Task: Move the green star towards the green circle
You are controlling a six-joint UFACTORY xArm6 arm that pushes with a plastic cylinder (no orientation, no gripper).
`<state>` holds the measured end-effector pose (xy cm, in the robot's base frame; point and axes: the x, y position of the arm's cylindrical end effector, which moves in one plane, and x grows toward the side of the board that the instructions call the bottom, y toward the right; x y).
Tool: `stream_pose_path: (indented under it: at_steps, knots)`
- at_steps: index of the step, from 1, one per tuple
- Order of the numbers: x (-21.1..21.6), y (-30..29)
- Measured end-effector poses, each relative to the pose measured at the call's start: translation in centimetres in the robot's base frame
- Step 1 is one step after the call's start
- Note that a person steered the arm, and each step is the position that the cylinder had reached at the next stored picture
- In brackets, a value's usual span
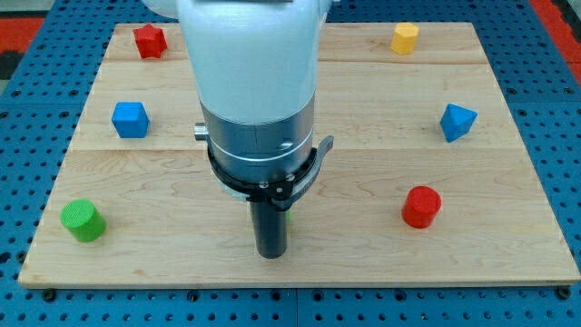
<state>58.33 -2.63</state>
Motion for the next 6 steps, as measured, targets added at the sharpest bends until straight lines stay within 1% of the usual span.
stream_pose_path:
  at_steps: [1,2,3,4,6]
  knots:
    - [0.7,0.1]
    - [0.0,2.9]
    - [-2.1,4.1]
    - [-2.7,5.1]
    - [-5.7,4.1]
